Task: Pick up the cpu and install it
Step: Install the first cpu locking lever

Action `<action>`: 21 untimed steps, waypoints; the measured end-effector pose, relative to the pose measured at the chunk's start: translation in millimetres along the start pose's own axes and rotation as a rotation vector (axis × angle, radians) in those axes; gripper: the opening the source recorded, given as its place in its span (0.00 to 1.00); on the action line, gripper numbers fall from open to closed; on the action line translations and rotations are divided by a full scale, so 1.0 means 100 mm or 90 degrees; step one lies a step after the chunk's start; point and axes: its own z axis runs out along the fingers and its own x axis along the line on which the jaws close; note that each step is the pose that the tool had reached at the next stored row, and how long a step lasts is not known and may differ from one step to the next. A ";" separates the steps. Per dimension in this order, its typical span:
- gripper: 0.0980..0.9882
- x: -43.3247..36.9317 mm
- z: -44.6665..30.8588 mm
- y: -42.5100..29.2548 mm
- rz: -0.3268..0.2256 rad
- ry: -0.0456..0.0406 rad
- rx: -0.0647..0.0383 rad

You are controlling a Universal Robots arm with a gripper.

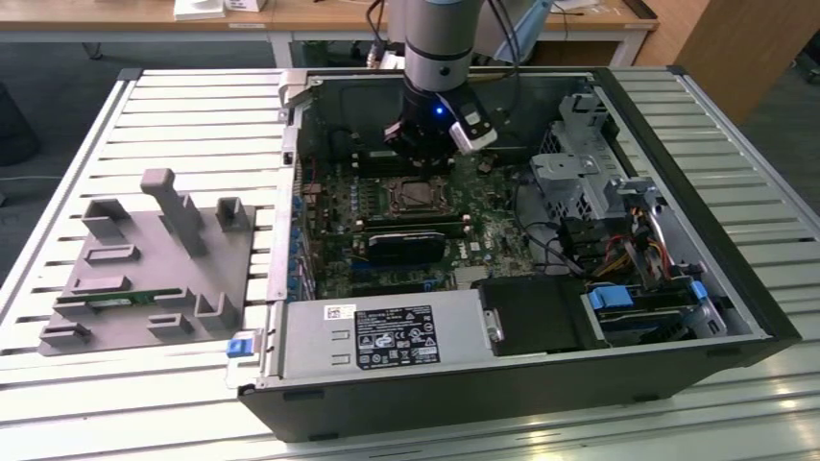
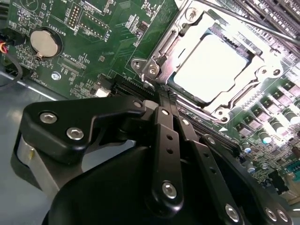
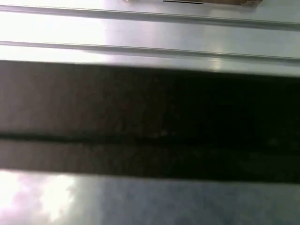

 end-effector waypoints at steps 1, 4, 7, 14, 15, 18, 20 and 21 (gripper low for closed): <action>0.01 0.000 0.003 0.000 0.000 0.0001 0.001; 0.01 0.000 0.014 -0.002 0.000 0.0002 0.001; 0.01 0.001 0.015 -0.002 0.000 0.0003 0.002; 0.01 -0.001 -0.067 0.001 0.000 0.0001 0.001; 0.01 -0.001 -0.068 -0.004 0.000 0.0002 0.002; 0.01 0.000 -0.069 -0.019 0.000 0.0002 0.002; 0.01 -0.001 -0.070 -0.024 0.000 0.0002 0.002; 0.01 -0.001 -0.070 -0.028 0.000 0.0002 0.002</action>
